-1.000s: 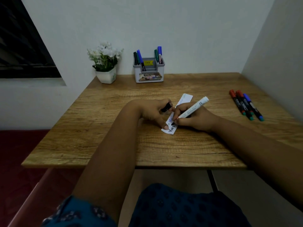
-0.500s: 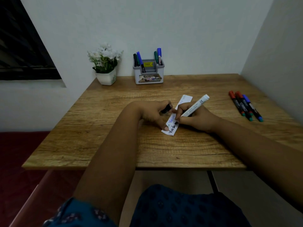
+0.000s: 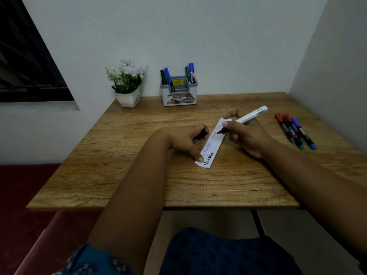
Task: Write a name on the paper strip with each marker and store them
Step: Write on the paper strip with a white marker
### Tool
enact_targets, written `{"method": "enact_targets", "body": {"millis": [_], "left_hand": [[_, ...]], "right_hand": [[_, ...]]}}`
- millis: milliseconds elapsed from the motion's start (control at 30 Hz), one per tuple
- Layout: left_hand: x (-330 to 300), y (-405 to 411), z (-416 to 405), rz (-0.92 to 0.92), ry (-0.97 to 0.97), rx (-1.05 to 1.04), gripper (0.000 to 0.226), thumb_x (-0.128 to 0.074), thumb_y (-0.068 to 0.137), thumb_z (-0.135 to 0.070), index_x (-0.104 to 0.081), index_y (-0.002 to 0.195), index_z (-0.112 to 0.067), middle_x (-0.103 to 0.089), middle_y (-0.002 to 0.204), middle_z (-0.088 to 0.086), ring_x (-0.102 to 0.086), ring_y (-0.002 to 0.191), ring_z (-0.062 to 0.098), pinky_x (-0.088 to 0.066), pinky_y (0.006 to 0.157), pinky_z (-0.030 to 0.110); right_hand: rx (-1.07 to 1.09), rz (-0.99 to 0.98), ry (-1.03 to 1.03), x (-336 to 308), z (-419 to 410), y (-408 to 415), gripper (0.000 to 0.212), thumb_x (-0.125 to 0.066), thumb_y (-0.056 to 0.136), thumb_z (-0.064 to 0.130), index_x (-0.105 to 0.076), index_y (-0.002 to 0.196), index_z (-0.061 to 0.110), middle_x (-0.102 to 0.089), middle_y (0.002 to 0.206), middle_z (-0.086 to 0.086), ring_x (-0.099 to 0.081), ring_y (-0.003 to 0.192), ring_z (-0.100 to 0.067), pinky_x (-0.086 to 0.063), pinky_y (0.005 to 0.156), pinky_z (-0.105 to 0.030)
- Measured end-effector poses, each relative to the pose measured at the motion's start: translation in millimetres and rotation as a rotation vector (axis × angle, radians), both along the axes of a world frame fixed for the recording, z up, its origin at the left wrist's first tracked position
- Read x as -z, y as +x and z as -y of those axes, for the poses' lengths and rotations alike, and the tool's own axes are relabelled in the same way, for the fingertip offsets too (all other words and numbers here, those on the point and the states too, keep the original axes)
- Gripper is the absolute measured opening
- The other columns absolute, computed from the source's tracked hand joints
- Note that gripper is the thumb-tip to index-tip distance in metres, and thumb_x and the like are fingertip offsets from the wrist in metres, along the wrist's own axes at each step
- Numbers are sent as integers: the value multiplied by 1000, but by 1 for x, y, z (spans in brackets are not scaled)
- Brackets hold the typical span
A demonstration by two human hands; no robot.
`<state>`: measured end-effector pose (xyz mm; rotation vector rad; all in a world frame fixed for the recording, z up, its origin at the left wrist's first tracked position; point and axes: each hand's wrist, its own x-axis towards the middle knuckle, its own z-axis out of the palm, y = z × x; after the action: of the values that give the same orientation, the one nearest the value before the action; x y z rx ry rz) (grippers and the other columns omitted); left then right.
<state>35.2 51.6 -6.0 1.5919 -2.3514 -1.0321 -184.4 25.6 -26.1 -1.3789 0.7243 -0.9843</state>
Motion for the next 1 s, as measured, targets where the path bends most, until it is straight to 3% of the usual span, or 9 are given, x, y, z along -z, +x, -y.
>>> {"method": "enact_targets", "body": {"millis": [100,167,267,367,567,733,1000], "left_hand": [[0,-1,1,-3,22,13,64,-86,70,-27,-39,114,-27,-48,102,-16,-46,91,2,-39,75,24],[1,-1,2,-4,21,21,63,-86,68,-29,-42,113,-25,-49,98,-13,-46,87,6,-39,72,28],[3,0,2,4,6,16,62,-86,70,-27,-44,115,-20,-50,97,-8,-46,85,9,-39,70,30],[2,0,1,6,9,0,60,-85,71,-24,-44,114,-15,-50,96,-6,-46,84,9,-39,69,29],[1,-2,1,1,20,-5,74,-86,69,-25,-36,125,-25,-53,104,-6,-51,92,6,-43,75,27],[7,-14,2,-71,-32,-96,82,-91,60,-34,-33,118,-26,-49,81,-7,-48,77,7,-40,63,29],[9,-15,5,-42,-11,-97,83,-91,60,-35,-27,113,-26,-48,82,-8,-48,78,7,-42,66,28]], "right_hand": [[10,121,53,-3,2,0,13,-73,79,13,-60,82,12,-60,86,-10,-56,63,-8,-49,62,-17],[19,128,72,-4,1,3,6,-63,88,6,-60,85,8,-61,90,-8,-61,69,-9,-51,68,-19],[21,85,63,-4,0,5,7,-54,81,4,-61,81,8,-63,93,-10,-63,69,-12,-51,64,-20],[12,7,14,-1,-3,9,13,-54,89,-2,-61,89,8,-65,89,-11,-66,72,-15,-52,65,-22],[-10,-60,-97,1,-8,11,11,-69,84,1,-60,90,2,-72,81,-7,-68,78,-18,-55,68,-26],[11,-23,-85,5,-7,13,11,-73,81,2,-63,84,-1,-71,84,-13,-69,83,-21,-56,74,-31],[-29,-44,-51,8,-4,18,16,-74,81,6,-59,82,0,-70,79,-13,-69,71,-15,-56,68,-31]]}}
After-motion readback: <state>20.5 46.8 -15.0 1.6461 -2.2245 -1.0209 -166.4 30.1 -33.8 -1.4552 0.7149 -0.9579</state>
